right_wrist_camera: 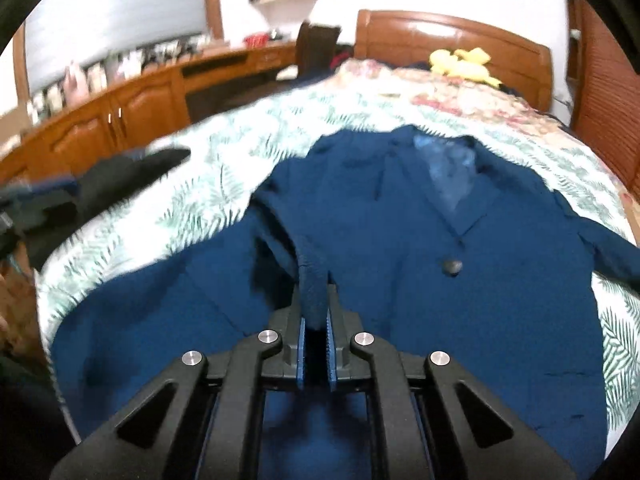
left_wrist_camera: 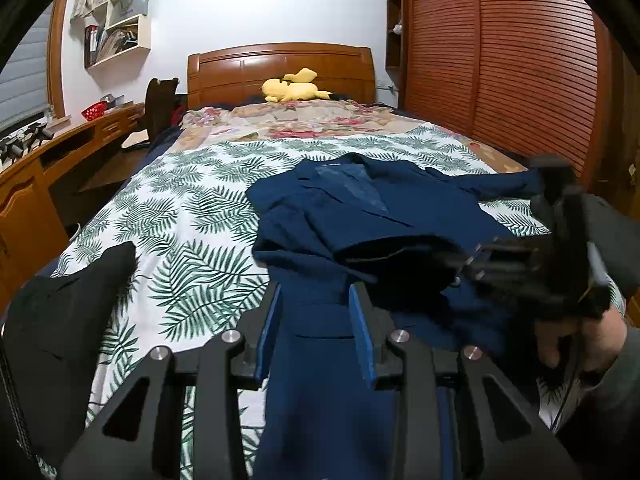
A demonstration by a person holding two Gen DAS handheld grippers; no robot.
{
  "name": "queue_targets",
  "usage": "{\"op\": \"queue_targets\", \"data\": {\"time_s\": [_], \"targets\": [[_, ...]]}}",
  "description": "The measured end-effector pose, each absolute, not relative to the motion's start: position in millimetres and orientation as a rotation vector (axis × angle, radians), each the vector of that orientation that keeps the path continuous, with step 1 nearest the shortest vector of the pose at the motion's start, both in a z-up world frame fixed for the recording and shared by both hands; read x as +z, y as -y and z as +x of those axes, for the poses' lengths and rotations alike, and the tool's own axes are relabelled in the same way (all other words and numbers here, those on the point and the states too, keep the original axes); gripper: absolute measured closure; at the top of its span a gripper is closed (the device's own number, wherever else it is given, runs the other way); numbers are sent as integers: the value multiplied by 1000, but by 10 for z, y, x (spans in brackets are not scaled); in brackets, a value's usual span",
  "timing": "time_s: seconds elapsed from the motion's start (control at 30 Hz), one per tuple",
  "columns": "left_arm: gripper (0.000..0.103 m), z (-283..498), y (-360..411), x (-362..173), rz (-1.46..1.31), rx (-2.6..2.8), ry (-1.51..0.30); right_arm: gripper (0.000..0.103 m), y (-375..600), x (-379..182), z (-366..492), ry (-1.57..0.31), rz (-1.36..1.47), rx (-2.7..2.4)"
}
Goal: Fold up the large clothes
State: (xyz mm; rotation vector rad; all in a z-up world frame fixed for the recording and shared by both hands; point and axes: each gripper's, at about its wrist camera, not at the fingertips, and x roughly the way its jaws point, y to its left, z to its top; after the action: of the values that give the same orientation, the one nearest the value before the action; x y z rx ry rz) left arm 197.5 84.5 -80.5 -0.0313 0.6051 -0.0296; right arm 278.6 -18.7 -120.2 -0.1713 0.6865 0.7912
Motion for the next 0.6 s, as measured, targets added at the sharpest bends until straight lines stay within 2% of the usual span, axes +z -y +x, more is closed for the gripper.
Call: {"op": "queue_targets", "data": {"time_s": [0.6], "targets": [[70,2197,-225,-829,15,-104,-611,99,1667,-691,2645,-529,-3,639]]}}
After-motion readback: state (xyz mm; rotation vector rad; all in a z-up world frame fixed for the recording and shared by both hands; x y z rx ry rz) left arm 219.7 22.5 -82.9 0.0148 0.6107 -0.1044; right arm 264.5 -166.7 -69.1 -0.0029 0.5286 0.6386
